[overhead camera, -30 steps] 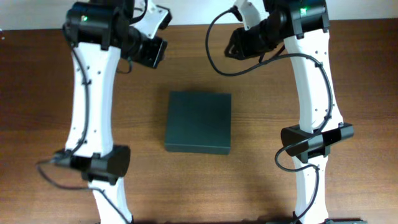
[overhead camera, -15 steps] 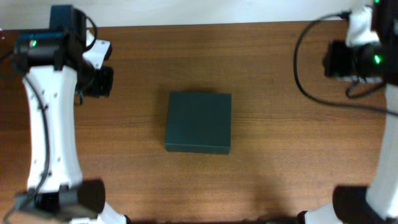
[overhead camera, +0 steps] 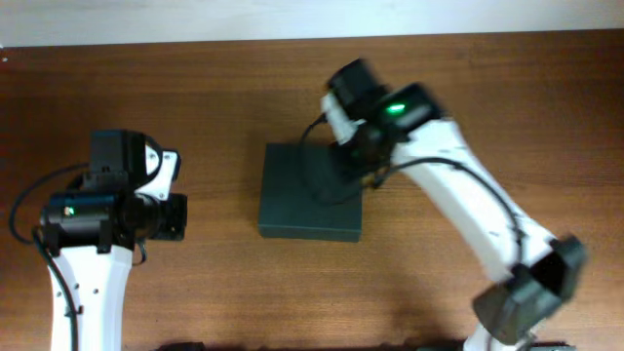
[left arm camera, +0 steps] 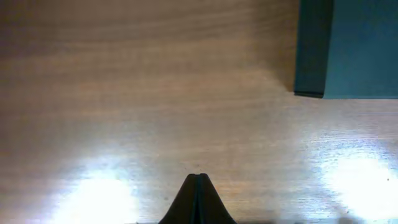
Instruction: Pack container
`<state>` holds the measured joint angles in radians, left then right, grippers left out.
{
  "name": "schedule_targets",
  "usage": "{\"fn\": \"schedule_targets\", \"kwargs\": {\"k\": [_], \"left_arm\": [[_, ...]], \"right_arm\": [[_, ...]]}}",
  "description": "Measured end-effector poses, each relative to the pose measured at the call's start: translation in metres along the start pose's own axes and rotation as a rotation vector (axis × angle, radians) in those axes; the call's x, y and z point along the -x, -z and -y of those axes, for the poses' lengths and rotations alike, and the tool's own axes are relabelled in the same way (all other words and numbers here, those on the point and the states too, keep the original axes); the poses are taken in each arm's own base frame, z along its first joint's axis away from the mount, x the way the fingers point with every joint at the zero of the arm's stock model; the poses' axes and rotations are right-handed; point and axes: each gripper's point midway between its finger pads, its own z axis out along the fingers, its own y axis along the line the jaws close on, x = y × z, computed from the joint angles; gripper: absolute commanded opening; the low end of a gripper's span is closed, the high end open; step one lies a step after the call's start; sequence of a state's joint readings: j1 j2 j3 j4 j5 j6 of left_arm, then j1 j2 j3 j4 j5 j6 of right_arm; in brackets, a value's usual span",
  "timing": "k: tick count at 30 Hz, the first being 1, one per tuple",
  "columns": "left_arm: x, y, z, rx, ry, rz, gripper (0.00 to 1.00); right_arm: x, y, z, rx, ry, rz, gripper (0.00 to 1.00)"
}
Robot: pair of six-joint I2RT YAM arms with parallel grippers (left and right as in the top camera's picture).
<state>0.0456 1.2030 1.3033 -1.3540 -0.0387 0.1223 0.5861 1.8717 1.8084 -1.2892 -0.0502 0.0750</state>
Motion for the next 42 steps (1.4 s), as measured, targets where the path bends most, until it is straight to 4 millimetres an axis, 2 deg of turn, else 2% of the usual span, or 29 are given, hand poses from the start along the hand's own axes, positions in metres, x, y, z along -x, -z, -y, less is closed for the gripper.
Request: {"fn": "schedule_targets", "kwargs": {"k": [3,6,8,14,16,18,20,21,22,23,24,25,27,28,29,32,33,34,35,36,37,38,40,42], "left_arm": [[-0.005,-0.003,0.001,-0.001,0.019,-0.007,0.02],[-0.003,-0.003,0.001,0.0,0.03,0.002,0.02],[-0.003,-0.003,0.001,0.0,0.034,0.002,0.02],[-0.003,-0.003,0.0,0.0,0.037,0.002,0.02],[-0.003,-0.003,0.0,0.0,0.038,0.003,0.02],[-0.002,-0.003,0.0,0.001,0.038,0.008,0.02],[0.0,-0.003,0.0,0.001,0.039,0.016,0.02],[0.002,-0.003,0.0,0.002,0.039,0.022,0.02],[0.002,-0.003,0.0,0.002,0.039,0.023,0.02],[0.002,-0.002,0.0,0.002,0.039,0.024,0.02],[0.002,-0.002,0.0,0.0,0.039,0.031,0.02],[0.002,0.0,0.001,-0.003,0.039,0.046,0.02],[0.0,0.005,0.003,-0.008,0.04,0.087,0.02],[-0.006,0.011,0.005,-0.012,0.041,0.127,0.02],[-0.008,0.014,0.005,-0.013,0.041,0.144,0.02],[-0.014,0.045,0.006,0.0,0.043,0.33,0.03],[-0.02,0.056,0.006,0.007,0.04,0.391,0.06],[-0.025,0.069,0.007,0.013,0.034,0.463,0.2],[-0.034,0.084,0.008,0.025,0.024,0.546,0.3],[-0.038,0.09,0.008,0.031,0.022,0.585,0.5],[-0.038,0.092,0.008,0.032,0.022,0.608,0.75],[-0.044,0.092,0.009,0.033,0.017,0.62,0.99],[-0.051,0.091,0.01,0.036,0.014,0.635,0.99],[-0.051,0.089,0.01,0.035,0.014,0.633,0.99]], "right_arm": [[-0.004,-0.039,-0.016,0.004,0.046,-0.089,0.21],[-0.014,-0.076,-0.025,0.0,0.072,-0.185,0.2],[-0.018,-0.092,-0.027,0.003,0.075,-0.226,0.21],[-0.017,-0.09,-0.028,0.015,0.085,-0.226,0.21],[-0.015,-0.087,-0.024,0.014,0.079,-0.226,0.21],[-0.008,-0.076,-0.009,-0.005,0.052,-0.206,0.21],[0.004,-0.057,0.016,-0.029,0.0,-0.152,0.21],[0.01,-0.041,0.035,-0.045,-0.041,-0.109,0.22],[0.016,-0.014,0.065,-0.073,-0.107,-0.038,0.22],[0.015,-0.007,0.073,-0.08,-0.124,-0.025,0.24],[0.006,0.036,0.116,-0.119,-0.23,0.048,0.25],[-0.005,0.066,0.144,-0.158,-0.302,0.101,0.26],[-0.023,0.105,0.17,-0.204,-0.381,0.18,0.28],[-0.036,0.135,0.181,-0.237,-0.424,0.252,0.29],[-0.044,0.153,0.182,-0.256,-0.434,0.306,0.3],[-0.065,0.188,0.17,-0.286,-0.429,0.438,0.33],[-0.072,0.195,0.165,-0.298,-0.424,0.489,0.35],[-0.087,0.199,0.158,-0.31,-0.421,0.539,0.38],[-0.108,0.196,0.15,-0.321,-0.43,0.571,0.4],[-0.123,0.192,0.146,-0.329,-0.445,0.616,0.51],[-0.135,0.185,0.143,-0.332,-0.457,0.615,0.65],[-0.147,0.178,0.14,-0.337,-0.47,0.628,0.99],[-0.176,0.16,0.133,-0.34,-0.502,0.651,0.99],[-0.196,0.151,0.127,-0.345,-0.513,0.694,0.99]]}}
